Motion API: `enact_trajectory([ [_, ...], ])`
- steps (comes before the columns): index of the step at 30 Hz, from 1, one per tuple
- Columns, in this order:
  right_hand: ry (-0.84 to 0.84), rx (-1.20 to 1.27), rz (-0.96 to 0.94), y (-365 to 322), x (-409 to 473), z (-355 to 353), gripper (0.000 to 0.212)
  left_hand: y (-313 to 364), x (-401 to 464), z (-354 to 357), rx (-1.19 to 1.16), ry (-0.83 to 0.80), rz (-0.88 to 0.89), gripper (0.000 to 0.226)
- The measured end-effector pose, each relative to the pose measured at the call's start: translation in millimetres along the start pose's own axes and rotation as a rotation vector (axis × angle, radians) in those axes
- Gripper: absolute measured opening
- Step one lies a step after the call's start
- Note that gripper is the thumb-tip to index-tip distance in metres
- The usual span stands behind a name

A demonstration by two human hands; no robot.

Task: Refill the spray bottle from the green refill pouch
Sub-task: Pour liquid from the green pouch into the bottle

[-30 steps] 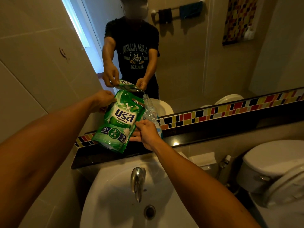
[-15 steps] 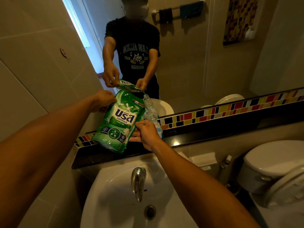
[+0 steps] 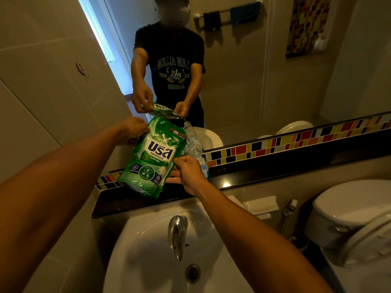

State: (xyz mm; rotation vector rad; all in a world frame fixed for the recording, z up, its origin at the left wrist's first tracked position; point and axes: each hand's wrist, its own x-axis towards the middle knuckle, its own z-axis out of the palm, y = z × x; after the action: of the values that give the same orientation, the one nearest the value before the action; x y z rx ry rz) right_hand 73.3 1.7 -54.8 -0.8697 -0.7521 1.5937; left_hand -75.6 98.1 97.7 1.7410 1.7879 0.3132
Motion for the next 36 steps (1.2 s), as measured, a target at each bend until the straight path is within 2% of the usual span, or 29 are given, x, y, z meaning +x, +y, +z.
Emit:
enact_trajectory([
  [6,0.010,0.002,0.008,1.2,1.2,-0.7,0.015,-0.8,-0.7,0.3,-0.010,0.009,0.002,0.015],
  [10,0.013,-0.003,0.006,1.7,2.9,-1.2,0.021,-2.4,-1.6,0.8,-0.026,0.014,0.003,0.014],
  [14,0.035,-0.037,0.010,3.0,3.5,-5.5,0.009,-7.8,-3.7,6.2,-0.083,0.023,0.017,0.016],
  [25,0.110,-0.178,0.042,5.4,16.0,-23.1,0.009,-27.2,-9.1,41.3,-0.319,0.186,0.101,0.009],
  [36,0.183,-0.219,0.015,10.6,23.4,-20.2,0.012,-49.4,-15.1,54.2,-0.419,0.286,0.252,0.020],
])
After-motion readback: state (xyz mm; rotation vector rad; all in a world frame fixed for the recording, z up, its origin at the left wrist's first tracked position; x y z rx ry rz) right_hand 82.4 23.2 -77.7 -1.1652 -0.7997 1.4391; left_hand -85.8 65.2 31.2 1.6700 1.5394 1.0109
